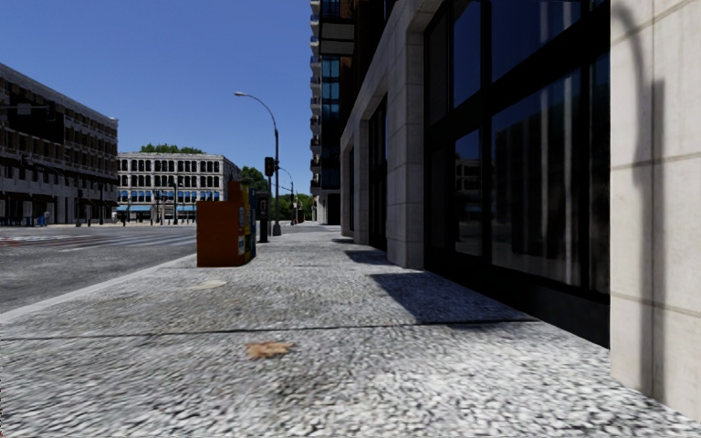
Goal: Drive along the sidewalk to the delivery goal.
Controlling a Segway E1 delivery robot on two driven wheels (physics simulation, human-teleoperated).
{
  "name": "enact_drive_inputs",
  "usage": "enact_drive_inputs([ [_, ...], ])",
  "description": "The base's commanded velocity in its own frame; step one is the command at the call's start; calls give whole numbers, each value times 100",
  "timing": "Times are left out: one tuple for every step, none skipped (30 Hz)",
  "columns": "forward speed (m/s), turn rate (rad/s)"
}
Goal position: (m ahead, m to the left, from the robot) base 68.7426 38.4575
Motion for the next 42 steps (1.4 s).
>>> enact_drive_inputs([
  [200,0],
  [200,0],
  [200,0],
  [200,1],
  [200,1],
  [200,8],
  [200,10],
  [200,11],
  [200,11],
  [200,11],
  [200,13],
  [200,17],
  [200,22],
  [200,22],
  [200,28],
  [200,31],
  [200,31],
  [200,31],
  [200,31],
  [200,31],
  [200,31],
  [200,31],
  [200,31],
  [200,31],
  [200,31],
  [200,31],
  [200,23],
  [200,12],
  [200,12],
  [200,0],
  [200,0],
  [200,0],
  [200,0],
  [200,0],
  [200,0],
  [200,0],
  [200,0],
  [200,0],
  [200,0],
  [200,0],
  [200,0],
  [200,0],
])
